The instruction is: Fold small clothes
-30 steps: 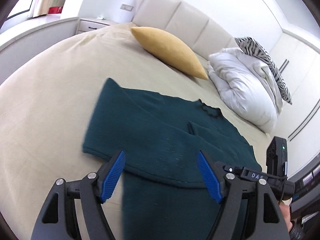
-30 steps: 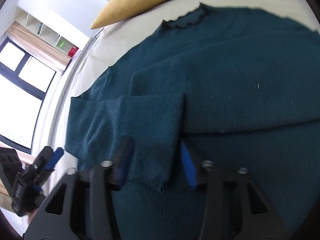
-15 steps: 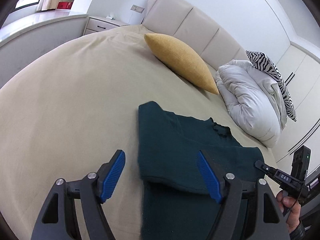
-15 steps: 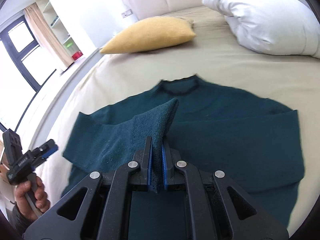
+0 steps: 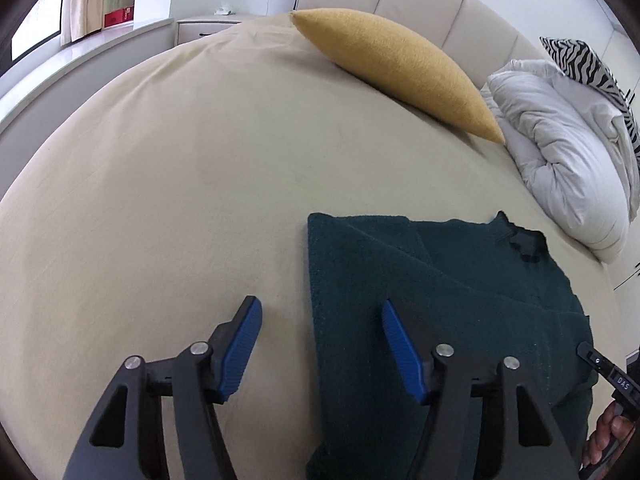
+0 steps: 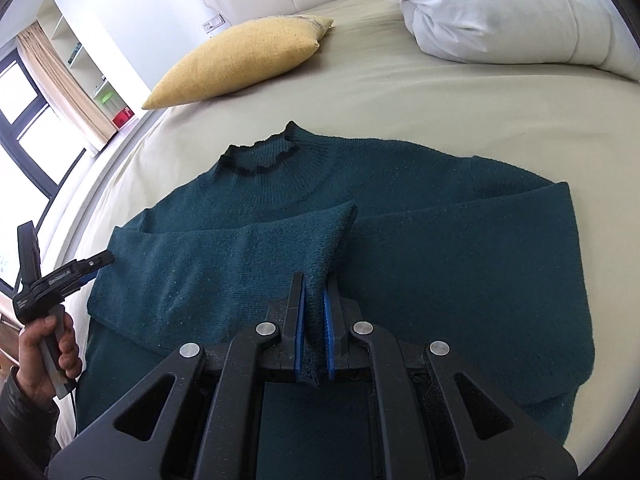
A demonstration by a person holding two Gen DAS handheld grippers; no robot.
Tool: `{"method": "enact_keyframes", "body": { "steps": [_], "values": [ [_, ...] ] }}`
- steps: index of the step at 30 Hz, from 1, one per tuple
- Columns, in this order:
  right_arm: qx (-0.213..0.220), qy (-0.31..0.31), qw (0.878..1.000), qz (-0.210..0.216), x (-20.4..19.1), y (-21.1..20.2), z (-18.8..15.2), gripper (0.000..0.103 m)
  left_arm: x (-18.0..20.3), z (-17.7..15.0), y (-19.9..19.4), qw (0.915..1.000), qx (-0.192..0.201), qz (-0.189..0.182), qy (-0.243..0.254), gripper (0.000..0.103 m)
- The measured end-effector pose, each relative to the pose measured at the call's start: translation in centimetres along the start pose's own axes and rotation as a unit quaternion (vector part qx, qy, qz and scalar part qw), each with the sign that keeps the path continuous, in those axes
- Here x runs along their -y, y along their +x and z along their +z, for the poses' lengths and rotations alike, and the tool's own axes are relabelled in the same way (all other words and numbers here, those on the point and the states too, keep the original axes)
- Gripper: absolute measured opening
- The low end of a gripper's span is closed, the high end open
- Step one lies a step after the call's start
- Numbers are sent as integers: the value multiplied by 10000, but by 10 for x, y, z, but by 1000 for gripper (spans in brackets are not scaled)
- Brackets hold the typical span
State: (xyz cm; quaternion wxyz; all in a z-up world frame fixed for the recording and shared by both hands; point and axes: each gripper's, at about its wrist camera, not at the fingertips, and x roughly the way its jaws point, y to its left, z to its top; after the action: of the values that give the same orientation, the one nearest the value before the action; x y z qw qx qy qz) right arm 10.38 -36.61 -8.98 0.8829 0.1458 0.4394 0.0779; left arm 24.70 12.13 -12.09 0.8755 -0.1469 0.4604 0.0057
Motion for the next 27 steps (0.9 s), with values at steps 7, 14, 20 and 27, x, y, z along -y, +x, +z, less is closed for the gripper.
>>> {"method": "enact_keyframes", "body": {
  "steps": [7, 14, 20, 27],
  "values": [
    [-35, 250, 9996, -131, 5, 15, 0, 6, 3, -1, 1, 9999, 112, -5, 96, 11],
    [-40, 424, 9989, -202, 10, 19, 0, 6, 3, -6, 4, 9993, 264, 27, 266, 11],
    [-162, 890, 9959, 61, 25, 26, -6, 11, -8, -5, -7, 9996, 215, -180, 95, 19],
    [-57, 1078, 9927, 534, 17, 6, -13, 48, 0, -33, -42, 9991, 89, -257, 316, 51]
  ]
}}
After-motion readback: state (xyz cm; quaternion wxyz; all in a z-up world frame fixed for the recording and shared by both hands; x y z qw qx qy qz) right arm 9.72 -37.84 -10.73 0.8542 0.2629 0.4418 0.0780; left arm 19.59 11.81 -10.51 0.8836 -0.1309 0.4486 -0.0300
